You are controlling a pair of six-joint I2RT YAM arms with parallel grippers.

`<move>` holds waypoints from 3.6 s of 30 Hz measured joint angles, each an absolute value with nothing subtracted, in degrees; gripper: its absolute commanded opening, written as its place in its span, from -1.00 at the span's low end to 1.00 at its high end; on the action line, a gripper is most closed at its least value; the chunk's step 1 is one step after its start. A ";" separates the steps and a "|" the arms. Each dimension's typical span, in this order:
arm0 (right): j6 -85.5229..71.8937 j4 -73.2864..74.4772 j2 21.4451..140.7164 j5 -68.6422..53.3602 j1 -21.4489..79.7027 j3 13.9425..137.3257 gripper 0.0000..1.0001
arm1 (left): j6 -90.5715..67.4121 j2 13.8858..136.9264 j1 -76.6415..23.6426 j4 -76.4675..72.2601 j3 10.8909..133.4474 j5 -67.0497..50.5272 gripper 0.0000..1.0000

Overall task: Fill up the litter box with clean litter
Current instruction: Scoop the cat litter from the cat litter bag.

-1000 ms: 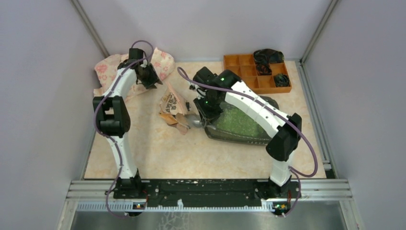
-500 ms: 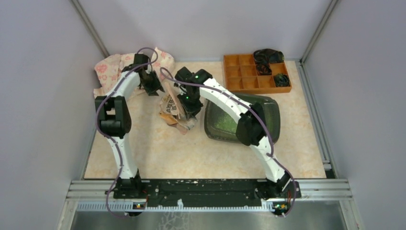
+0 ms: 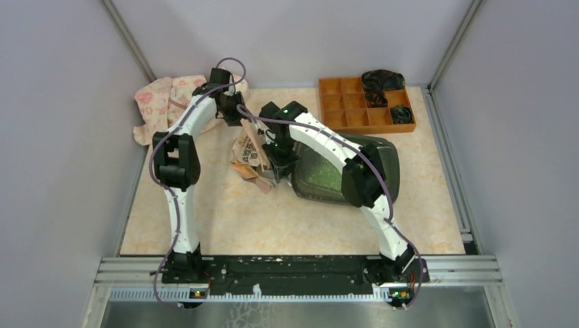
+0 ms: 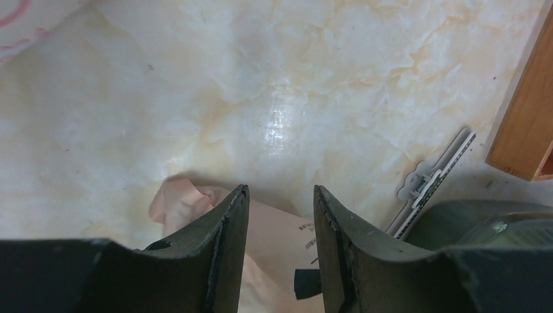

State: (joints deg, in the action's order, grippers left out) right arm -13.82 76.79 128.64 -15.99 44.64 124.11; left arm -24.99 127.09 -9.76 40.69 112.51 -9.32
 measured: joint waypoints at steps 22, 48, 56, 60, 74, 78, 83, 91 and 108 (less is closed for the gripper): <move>-25.89 68.62 119.98 -20.49 62.59 112.51 -1.00 | -21.02 110.06 -13.30 40.93 93.69 -9.52 -0.05; -21.28 85.67 127.90 -19.81 52.99 134.28 -1.00 | -21.12 116.64 -12.38 42.26 94.02 -9.54 -0.07; -23.20 86.19 131.22 -22.02 53.32 138.10 -1.00 | -21.23 118.96 -12.38 41.65 91.37 -8.51 -0.08; -23.22 86.19 131.46 -22.81 53.74 138.10 -1.00 | -21.45 119.48 -12.38 41.41 90.56 -8.47 -0.08; -24.18 87.50 141.78 -26.96 53.78 144.29 -1.00 | -21.78 119.48 -11.94 41.10 90.04 -8.10 -0.08; -24.64 87.46 142.61 -26.83 52.51 145.75 -1.00 | -21.78 119.48 -11.86 41.12 90.04 -7.94 -0.08; -25.65 85.54 143.61 -26.37 50.26 146.04 -1.00 | -21.78 119.48 -11.90 40.86 90.04 -7.88 -0.08; -27.29 82.08 144.92 -23.59 49.45 146.02 -1.00 | -21.80 119.48 -11.90 39.55 89.12 -7.88 -0.11; -26.72 61.19 133.93 -2.22 56.21 125.12 -1.00 | -22.09 117.67 -10.50 38.26 87.64 -8.62 -0.08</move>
State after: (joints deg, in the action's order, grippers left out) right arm -26.72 61.19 133.93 -2.22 56.21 125.12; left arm -22.09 117.67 -10.50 38.26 87.64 -8.62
